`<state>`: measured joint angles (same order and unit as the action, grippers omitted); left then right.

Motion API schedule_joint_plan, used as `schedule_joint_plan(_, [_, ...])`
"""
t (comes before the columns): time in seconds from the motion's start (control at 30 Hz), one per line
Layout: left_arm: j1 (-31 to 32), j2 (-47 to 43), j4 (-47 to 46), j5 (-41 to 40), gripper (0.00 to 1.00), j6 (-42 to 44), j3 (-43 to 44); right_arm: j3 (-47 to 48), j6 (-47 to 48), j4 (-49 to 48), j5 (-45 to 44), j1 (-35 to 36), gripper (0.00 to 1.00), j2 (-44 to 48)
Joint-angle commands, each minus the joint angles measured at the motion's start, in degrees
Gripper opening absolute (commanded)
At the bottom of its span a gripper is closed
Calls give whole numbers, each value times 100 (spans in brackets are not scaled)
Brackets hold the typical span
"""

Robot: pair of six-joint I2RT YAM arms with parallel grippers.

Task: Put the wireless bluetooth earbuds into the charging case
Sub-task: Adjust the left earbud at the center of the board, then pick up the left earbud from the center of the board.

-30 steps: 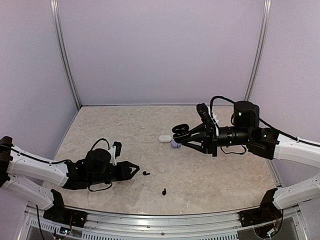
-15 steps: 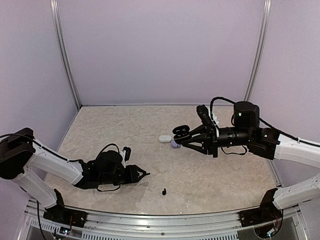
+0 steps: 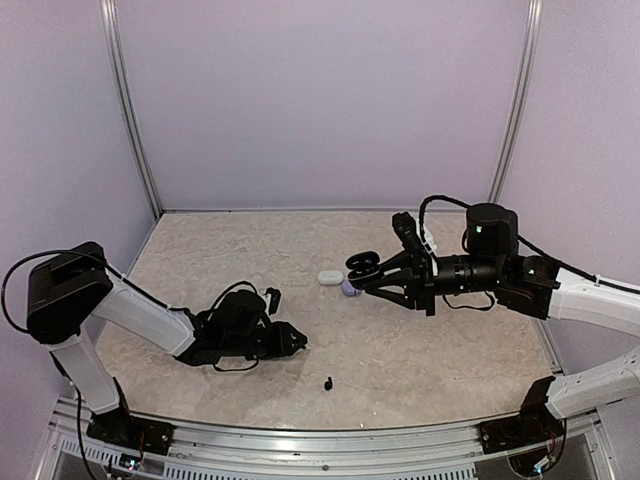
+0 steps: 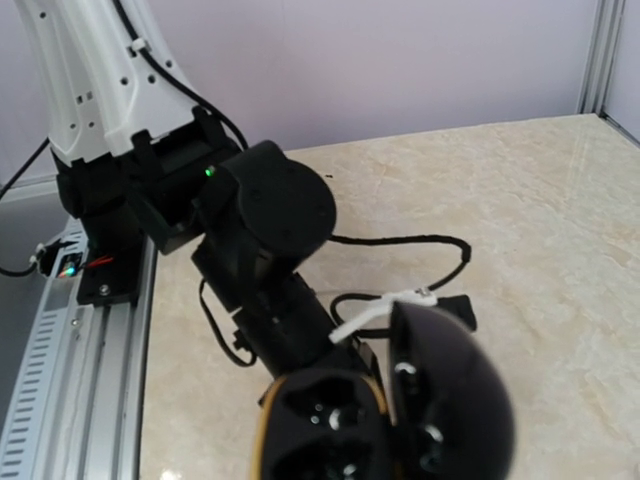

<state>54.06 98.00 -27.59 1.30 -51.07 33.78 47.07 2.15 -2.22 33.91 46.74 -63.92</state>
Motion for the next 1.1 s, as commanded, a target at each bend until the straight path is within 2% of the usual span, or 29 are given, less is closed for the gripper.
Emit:
schedule_joint_plan(0.0, [-28, 298, -3, 132, 38, 349, 458, -35, 75, 8, -44, -60, 5, 117])
schedule_joint_plan(0.2, [-202, 678, 423, 136, 38, 915, 1043, -36, 88, 33, -38, -69, 4, 120])
schedule_joint_plan(0.33, [-331, 476, 1039, -15, 37, 1412, 1271, -10, 123, 127, -73, -69, 4, 156])
schedule_joint_plan(0.4, [-380, 337, 1615, -86, 37, 1935, 1519, 3, 132, 174, -90, -69, 4, 172])
schedule_joint_plan(0.5, [-463, 228, 2983, -42, 38, 2823, 2259, 26, 143, 187, -135, -71, 4, 186])
schedule_joint_plan(0.67, [-402, 624, 4766, 319, 39, 3870, 3379, 77, 145, 363, -187, -80, 4, 227])
schedule_joint_plan(0.93, [-143, 1466, 6111, 415, 41, 4381, 4680, 110, 139, 460, -209, -86, 4, 248])
schedule_joint_plan(1.07, [-95, 1848, 6500, 257, 37, 4431, 5140, 101, 136, 474, -225, -86, 4, 266])
